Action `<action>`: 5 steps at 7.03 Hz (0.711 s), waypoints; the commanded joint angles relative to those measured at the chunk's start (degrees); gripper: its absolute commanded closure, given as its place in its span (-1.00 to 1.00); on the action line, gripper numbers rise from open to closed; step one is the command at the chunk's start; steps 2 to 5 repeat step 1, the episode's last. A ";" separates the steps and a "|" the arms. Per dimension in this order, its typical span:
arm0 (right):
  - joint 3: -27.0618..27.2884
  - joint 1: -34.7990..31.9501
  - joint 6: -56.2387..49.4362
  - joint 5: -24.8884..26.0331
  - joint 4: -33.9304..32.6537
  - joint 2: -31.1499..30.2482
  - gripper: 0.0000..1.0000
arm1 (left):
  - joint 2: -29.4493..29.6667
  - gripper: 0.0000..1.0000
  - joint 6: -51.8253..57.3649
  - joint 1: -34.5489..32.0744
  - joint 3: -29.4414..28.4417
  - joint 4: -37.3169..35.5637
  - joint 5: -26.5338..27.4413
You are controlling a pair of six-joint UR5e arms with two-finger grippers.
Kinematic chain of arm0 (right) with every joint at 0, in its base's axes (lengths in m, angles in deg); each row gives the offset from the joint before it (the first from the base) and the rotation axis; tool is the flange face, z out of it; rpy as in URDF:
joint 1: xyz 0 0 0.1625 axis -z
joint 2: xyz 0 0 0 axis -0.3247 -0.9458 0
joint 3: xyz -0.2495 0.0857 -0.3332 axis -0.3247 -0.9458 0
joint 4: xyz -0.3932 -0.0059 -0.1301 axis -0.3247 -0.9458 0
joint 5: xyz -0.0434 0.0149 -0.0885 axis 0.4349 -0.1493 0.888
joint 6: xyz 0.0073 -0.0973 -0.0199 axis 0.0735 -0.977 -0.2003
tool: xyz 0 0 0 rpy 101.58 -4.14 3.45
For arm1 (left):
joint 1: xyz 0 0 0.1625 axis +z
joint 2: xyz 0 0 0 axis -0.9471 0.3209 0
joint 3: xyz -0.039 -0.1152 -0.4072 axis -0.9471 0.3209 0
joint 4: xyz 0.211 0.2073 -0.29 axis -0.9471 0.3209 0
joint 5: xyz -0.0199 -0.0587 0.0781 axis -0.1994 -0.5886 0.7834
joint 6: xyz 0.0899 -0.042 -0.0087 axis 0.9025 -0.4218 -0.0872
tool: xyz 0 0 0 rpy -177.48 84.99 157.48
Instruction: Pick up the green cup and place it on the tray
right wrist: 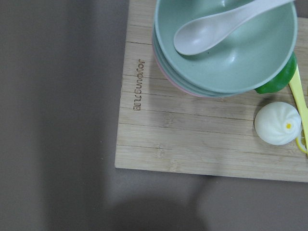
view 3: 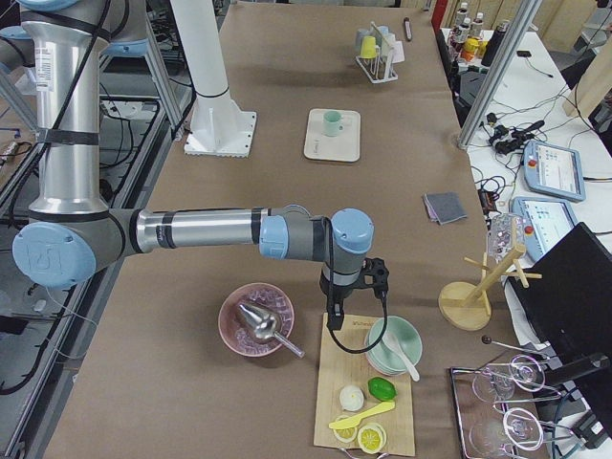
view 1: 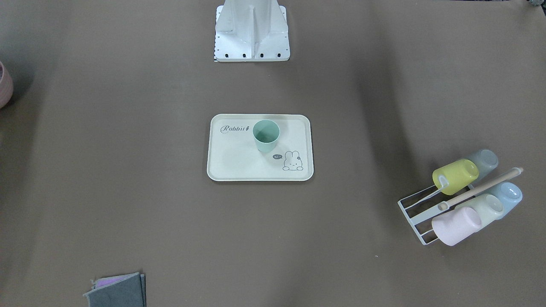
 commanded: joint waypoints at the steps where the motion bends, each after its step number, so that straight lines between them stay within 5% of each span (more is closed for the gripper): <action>1: -0.01 0.00 0.01 -0.10 0.00 0.00 -1.00 | 0.00 -0.97 0.00 -0.04 0.04 0.00 0.00; 5: -0.01 0.00 0.01 -0.10 0.00 0.00 -1.00 | 0.00 -0.97 0.00 -0.04 0.04 0.00 0.00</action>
